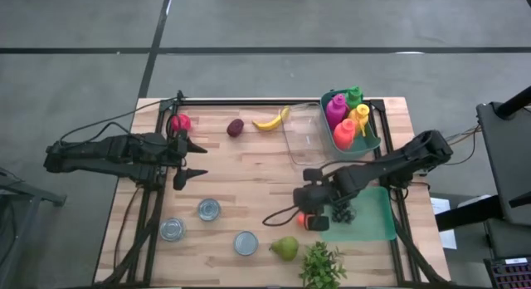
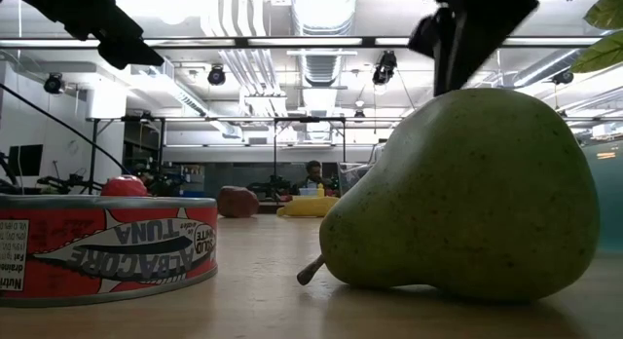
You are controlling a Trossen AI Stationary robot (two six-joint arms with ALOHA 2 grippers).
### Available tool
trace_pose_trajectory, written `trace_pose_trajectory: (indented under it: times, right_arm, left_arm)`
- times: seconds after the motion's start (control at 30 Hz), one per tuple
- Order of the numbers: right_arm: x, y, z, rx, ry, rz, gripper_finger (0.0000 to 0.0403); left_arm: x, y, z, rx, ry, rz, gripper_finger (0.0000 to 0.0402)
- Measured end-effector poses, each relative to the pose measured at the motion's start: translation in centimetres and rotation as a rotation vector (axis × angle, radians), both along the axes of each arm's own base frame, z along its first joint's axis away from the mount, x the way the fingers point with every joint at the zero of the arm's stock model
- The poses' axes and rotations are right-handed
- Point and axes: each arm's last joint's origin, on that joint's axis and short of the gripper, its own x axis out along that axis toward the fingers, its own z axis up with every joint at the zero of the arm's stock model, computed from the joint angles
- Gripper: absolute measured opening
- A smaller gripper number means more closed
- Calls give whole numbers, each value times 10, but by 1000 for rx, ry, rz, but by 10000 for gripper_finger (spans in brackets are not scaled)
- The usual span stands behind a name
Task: Pick & Place Food Item
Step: Put the tangerines into the green transparent bin
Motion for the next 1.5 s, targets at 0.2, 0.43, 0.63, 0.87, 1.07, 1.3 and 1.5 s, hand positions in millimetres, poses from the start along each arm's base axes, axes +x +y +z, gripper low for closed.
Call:
trace_pose_trajectory:
  times: [0.2,0.43,0.63,0.87,1.07,1.3,1.5]
  right_arm:
    - [1,4,-14,90,112,-45,108]
    - [-2,7,-17,81,146,-32,130]
    - [-2,10,-18,86,146,-20,168]
    - [-9,13,-32,82,175,-4,172]
    - [-12,11,-46,82,176,-4,172]
    - [-13,11,-55,89,158,-2,172]
    - [-10,12,-56,104,120,1,172]
  left_arm:
    - [0,0,0,0,0,0,343]
    - [0,0,0,0,-1,0,343]
    - [0,0,0,0,0,0,343]
    - [0,0,0,0,-1,0,343]
    - [0,0,0,0,-1,0,343]
    - [0,0,0,0,-1,0,343]
    - [0,0,0,0,-1,0,343]
